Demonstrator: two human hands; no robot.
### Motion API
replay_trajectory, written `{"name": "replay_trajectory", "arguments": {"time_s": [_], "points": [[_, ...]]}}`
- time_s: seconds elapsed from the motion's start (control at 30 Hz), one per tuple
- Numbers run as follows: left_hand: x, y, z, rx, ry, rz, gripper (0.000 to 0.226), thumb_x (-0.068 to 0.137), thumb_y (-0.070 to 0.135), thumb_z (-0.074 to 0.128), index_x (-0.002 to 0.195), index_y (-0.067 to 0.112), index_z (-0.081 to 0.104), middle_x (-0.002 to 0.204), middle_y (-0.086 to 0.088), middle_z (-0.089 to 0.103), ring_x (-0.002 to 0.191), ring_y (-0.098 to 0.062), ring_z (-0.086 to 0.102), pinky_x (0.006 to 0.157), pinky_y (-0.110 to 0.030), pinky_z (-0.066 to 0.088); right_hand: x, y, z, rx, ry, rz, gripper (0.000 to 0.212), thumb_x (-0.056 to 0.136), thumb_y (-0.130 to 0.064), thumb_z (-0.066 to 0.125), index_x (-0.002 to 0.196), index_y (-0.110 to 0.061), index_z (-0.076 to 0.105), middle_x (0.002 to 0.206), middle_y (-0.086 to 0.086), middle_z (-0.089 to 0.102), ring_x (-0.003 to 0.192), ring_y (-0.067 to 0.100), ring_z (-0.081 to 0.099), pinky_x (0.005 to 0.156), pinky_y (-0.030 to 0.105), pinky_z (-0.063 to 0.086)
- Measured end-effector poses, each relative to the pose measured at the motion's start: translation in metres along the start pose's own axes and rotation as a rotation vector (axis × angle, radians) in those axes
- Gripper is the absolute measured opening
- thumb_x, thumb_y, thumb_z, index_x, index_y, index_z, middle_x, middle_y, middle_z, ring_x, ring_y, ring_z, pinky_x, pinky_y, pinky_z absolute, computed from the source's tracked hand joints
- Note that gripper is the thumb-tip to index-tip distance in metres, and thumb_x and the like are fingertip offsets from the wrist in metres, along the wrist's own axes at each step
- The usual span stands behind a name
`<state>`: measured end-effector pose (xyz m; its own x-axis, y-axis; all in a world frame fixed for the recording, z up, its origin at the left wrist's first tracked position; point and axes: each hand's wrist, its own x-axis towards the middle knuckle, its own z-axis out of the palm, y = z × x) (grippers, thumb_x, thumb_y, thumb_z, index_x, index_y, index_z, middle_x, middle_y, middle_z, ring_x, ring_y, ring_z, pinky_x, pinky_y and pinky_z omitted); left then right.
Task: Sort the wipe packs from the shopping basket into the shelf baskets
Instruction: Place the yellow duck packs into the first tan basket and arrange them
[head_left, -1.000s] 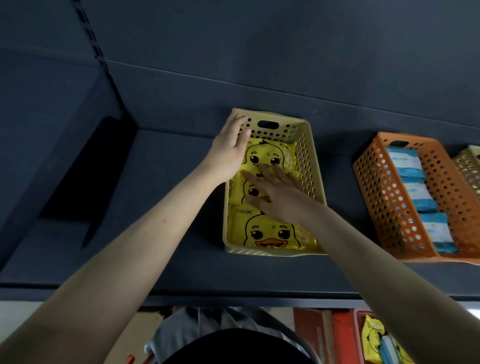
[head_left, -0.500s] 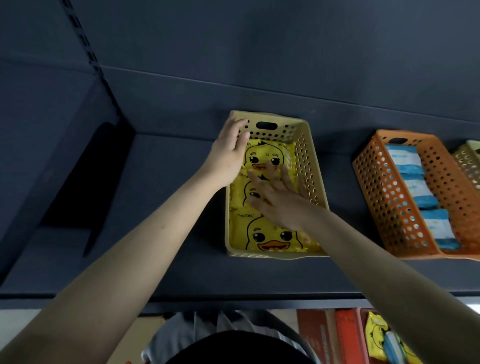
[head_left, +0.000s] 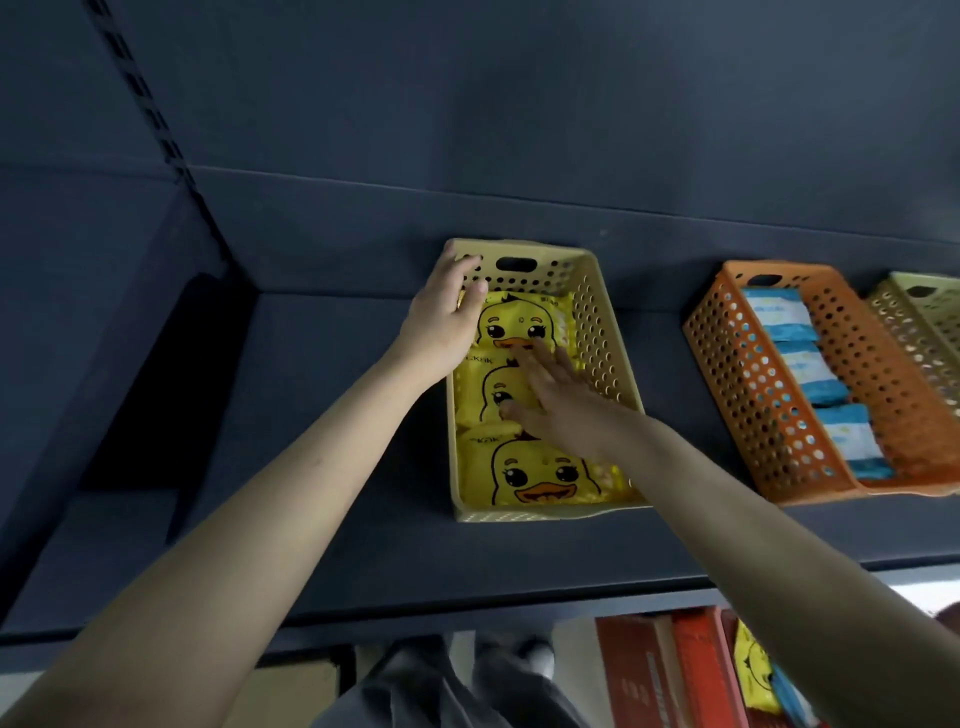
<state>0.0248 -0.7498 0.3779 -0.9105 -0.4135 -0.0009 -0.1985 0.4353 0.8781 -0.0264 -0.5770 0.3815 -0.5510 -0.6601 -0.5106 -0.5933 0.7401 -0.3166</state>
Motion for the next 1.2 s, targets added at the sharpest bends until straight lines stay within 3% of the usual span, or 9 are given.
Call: {"name": "replay_trajectory", "arguments": {"time_s": [0.07, 0.17, 0.33, 0.5, 0.6, 0.73, 0.8, 0.97, 1.2], "points": [[-0.005, 0.008, -0.013, 0.113, -0.075, -0.005, 0.052, 0.102, 0.041, 0.038, 0.15, 0.023, 0.029, 0.163, 0.008, 0.004, 0.148, -0.014, 0.012, 0.117, -0.035, 0.016, -0.017, -0.003, -0.022, 0.109, 0.054, 0.008, 0.072, 0.097, -0.055, 0.037, 0.154, -0.033, -0.002, 0.162, 0.002, -0.007, 0.149, 0.027, 0.007, 0.118, 0.045, 0.017], [-0.019, 0.028, -0.032, 0.233, -0.08, -0.013, 0.052, 0.099, 0.041, 0.046, 0.146, 0.023, 0.036, 0.157, 0.002, 0.03, 0.142, -0.018, 0.031, 0.11, -0.033, 0.028, -0.054, -0.006, -0.056, 0.164, 0.17, -0.022, 0.064, 0.098, -0.052, 0.04, 0.153, -0.03, 0.017, 0.157, 0.006, 0.028, 0.135, 0.022, 0.041, 0.102, 0.033, 0.036], [-0.058, 0.076, -0.025, 0.367, -0.055, 0.052, 0.047, 0.096, 0.04, 0.053, 0.14, 0.022, 0.047, 0.144, -0.001, 0.049, 0.13, -0.019, 0.047, 0.103, -0.033, 0.038, -0.134, 0.018, -0.077, 0.1, 0.512, -0.076, 0.049, 0.097, -0.046, 0.047, 0.141, -0.026, 0.044, 0.139, 0.001, 0.054, 0.125, 0.021, 0.051, 0.094, 0.026, 0.038], [-0.118, 0.115, 0.054, 0.273, 0.096, 0.191, 0.036, 0.095, 0.033, 0.055, 0.13, 0.023, 0.056, 0.131, 0.004, 0.06, 0.12, -0.017, 0.056, 0.099, -0.033, 0.044, -0.239, 0.086, -0.025, 0.188, 0.788, 0.047, 0.046, 0.095, -0.039, 0.052, 0.139, -0.025, 0.049, 0.132, 0.002, 0.06, 0.122, 0.024, 0.054, 0.093, 0.027, 0.039], [-0.182, 0.129, 0.137, 0.129, 0.035, 0.256, 0.031, 0.096, 0.025, 0.056, 0.125, 0.017, 0.06, 0.122, 0.001, 0.065, 0.112, -0.016, 0.061, 0.097, -0.03, 0.046, -0.313, 0.137, 0.034, 0.334, 0.784, 0.145, 0.045, 0.096, -0.033, 0.053, 0.14, -0.022, 0.048, 0.13, 0.003, 0.061, 0.121, 0.022, 0.055, 0.086, 0.022, 0.039], [-0.277, 0.117, 0.25, 0.026, -0.269, 0.141, 0.03, 0.097, 0.023, 0.054, 0.127, 0.017, 0.058, 0.125, 0.004, 0.062, 0.114, -0.01, 0.059, 0.095, -0.022, 0.044, -0.386, 0.206, 0.134, 0.475, 0.728, 0.381, 0.046, 0.097, -0.033, 0.053, 0.141, -0.02, 0.048, 0.132, 0.006, 0.06, 0.117, 0.023, 0.058, 0.083, 0.021, 0.039], [-0.314, 0.103, 0.298, 0.006, -0.383, 0.053, 0.029, 0.098, 0.023, 0.054, 0.125, 0.016, 0.059, 0.124, 0.003, 0.063, 0.114, -0.011, 0.06, 0.094, -0.022, 0.044, -0.412, 0.237, 0.181, 0.527, 0.691, 0.493, 0.043, 0.096, -0.032, 0.053, 0.137, -0.02, 0.052, 0.124, 0.008, 0.065, 0.109, 0.025, 0.062, 0.083, 0.025, 0.045], [-0.36, 0.077, 0.388, 0.024, -0.537, -0.131, 0.027, 0.097, 0.018, 0.054, 0.122, 0.01, 0.062, 0.119, -0.002, 0.065, 0.112, -0.013, 0.06, 0.094, -0.022, 0.044, -0.451, 0.312, 0.275, 0.738, 0.56, 0.707, 0.038, 0.096, -0.029, 0.052, 0.129, -0.013, 0.059, 0.125, 0.01, 0.064, 0.115, 0.03, 0.06, 0.098, 0.043, 0.047], [-0.363, 0.065, 0.491, 0.054, -0.643, -0.291, 0.026, 0.096, 0.015, 0.055, 0.119, 0.004, 0.062, 0.118, -0.008, 0.066, 0.113, -0.019, 0.06, 0.095, -0.023, 0.042, -0.47, 0.394, 0.301, 0.841, 0.472, 0.827, 0.035, 0.098, -0.019, 0.05, 0.129, -0.005, 0.057, 0.127, 0.015, 0.062, 0.116, 0.03, 0.059, 0.093, 0.033, 0.043]]}}
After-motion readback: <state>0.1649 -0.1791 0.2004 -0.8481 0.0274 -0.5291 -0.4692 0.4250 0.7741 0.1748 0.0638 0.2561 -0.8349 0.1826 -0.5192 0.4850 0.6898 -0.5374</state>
